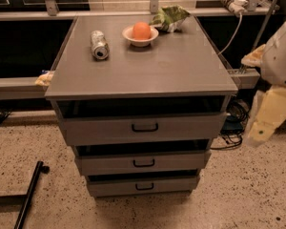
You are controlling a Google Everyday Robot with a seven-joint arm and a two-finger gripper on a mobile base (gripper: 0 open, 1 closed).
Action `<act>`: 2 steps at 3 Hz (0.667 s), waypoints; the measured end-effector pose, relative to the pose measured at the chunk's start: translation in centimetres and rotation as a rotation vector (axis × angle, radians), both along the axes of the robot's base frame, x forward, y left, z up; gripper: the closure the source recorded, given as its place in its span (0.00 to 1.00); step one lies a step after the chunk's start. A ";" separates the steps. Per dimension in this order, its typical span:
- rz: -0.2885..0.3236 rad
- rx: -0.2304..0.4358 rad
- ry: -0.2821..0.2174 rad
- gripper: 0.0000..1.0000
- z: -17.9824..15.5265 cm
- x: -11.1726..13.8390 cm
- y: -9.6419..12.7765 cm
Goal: Open middle drawer
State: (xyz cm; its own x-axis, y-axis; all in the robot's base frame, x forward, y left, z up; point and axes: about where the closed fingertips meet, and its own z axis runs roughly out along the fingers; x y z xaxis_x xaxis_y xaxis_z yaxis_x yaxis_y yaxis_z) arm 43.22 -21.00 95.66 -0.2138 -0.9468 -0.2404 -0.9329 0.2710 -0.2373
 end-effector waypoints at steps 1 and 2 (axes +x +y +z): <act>0.042 0.106 0.020 0.00 -4.9 -1.6 2.8; 0.102 0.255 0.055 0.00 -11.7 -2.9 7.0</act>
Offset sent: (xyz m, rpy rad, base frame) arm -0.0469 0.1216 -0.2223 0.4535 0.1160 0.1657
